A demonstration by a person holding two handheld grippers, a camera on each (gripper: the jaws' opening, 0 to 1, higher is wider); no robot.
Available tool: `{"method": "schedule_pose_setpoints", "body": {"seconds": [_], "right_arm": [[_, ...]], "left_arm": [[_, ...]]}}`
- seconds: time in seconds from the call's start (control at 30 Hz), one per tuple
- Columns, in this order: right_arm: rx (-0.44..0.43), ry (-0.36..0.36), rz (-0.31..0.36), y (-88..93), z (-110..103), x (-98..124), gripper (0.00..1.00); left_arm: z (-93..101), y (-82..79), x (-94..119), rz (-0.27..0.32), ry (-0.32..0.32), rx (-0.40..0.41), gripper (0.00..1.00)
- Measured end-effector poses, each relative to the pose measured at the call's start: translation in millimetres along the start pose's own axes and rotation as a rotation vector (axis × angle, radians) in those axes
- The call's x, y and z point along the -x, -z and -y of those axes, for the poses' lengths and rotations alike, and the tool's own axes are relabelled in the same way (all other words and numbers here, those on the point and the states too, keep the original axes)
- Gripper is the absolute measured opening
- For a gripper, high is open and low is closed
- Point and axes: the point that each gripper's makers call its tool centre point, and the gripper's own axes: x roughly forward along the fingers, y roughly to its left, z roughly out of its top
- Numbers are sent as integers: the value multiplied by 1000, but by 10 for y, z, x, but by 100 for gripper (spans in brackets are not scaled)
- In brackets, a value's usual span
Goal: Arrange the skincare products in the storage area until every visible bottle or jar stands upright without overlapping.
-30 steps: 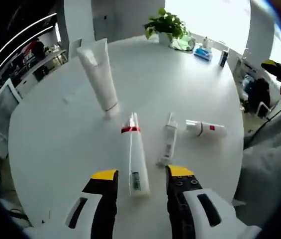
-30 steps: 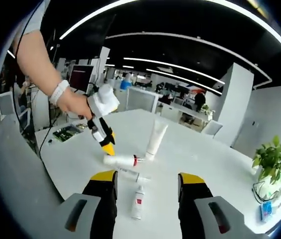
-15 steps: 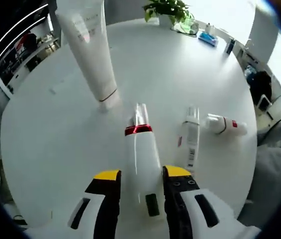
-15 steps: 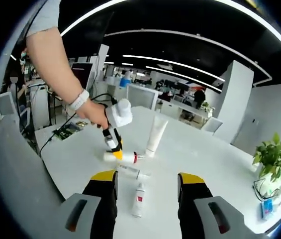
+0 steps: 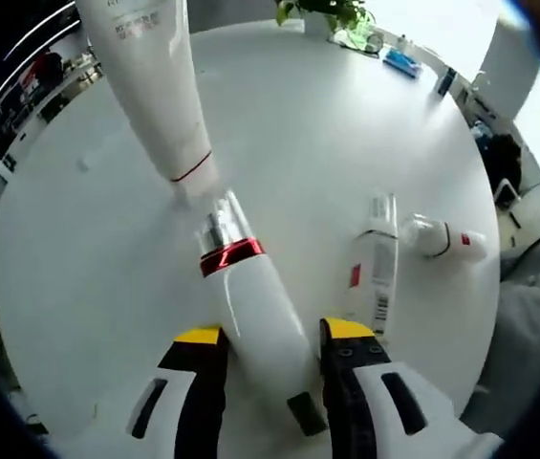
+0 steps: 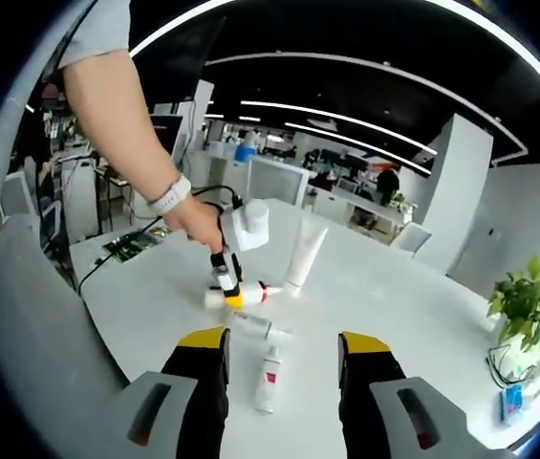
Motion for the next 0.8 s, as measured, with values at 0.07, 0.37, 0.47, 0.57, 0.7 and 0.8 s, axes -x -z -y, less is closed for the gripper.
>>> {"method": "schedule_pose_setpoints", "body": {"seconds": [0.07,0.37,0.47,0.57,0.7,0.8], "right_arm": [[-2,-4,0,1,-6,-1,41],[10,-20,-20,49,-33,-15,40],[-1,-24,-28,64,-36,-18,39],[3,-28,-29,68,-48,-19,39],[4,-33,-35,81,-59,-24,39],[1,-41,-46,101,-76,-34,41]], "left_arm": [[-13,27,-3,-15,-14,-12,35],[-84,41,-3,13,-13,-13,28],[-92,43,-3,10,-6,-1,27],[-91,49,4,-9,12,8,27],[-54,93,45,-14,69,109,27],[-49,121,88,3,111,193,27]]}}
